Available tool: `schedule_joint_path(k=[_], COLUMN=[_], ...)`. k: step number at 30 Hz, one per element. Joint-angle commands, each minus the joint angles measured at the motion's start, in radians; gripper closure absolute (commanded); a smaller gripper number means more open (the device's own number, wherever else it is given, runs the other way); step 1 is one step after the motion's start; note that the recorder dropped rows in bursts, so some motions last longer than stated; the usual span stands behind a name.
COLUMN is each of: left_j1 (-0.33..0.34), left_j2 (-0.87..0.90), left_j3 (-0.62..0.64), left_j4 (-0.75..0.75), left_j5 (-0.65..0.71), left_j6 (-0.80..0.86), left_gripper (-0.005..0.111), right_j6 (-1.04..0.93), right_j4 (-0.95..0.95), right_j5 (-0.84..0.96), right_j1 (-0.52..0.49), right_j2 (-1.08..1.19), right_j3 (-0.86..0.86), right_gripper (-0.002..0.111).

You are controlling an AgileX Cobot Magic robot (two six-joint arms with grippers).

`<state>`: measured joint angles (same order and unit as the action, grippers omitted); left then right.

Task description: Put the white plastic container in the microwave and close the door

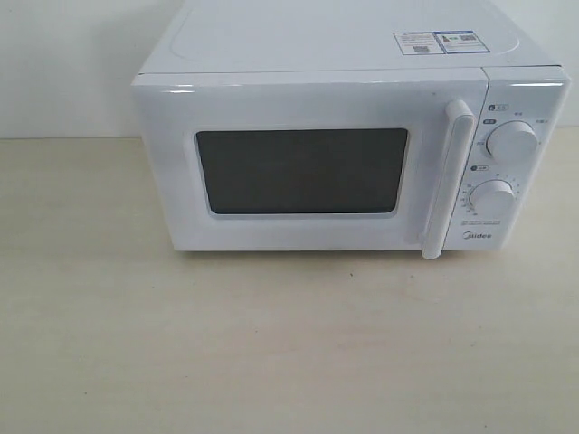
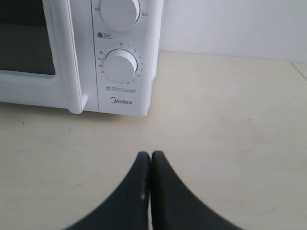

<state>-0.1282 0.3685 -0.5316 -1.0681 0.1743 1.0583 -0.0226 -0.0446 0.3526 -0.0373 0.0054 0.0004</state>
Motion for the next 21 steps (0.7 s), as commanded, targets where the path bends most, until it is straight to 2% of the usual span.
schedule_joint_path(k=[1,5,9,14,21], left_j1=[0.015,0.015,0.015,0.015,0.041], left_j2=[-0.143,-0.193,-0.211,-0.316,-0.368], left_j3=[0.086,0.160,0.250,0.370,0.492], left_j4=[-0.030,-0.095,-0.115,0.073,0.427], left_j5=[-0.089,-0.145,-0.087,0.041,0.091], left_j6=[0.007,-0.032,-0.253,-0.528,-0.609], left_gripper=[0.103,0.103,0.103,0.103,0.103], right_j6=[0.002,0.002,0.002,0.002,0.002], right_j4=[-0.006,-0.006,-0.006,-0.006,0.012], right_j5=[-0.005,-0.005,-0.005,-0.005,-0.005], right_j1=[-0.002,-0.002,-0.002,-0.002,-0.002], right_j2=[-0.005,-0.005,-0.005,-0.005,-0.005], right_j3=[0.000,0.000,0.000,0.000,0.000], right_gripper=[0.109,0.109,0.109,0.109,0.109])
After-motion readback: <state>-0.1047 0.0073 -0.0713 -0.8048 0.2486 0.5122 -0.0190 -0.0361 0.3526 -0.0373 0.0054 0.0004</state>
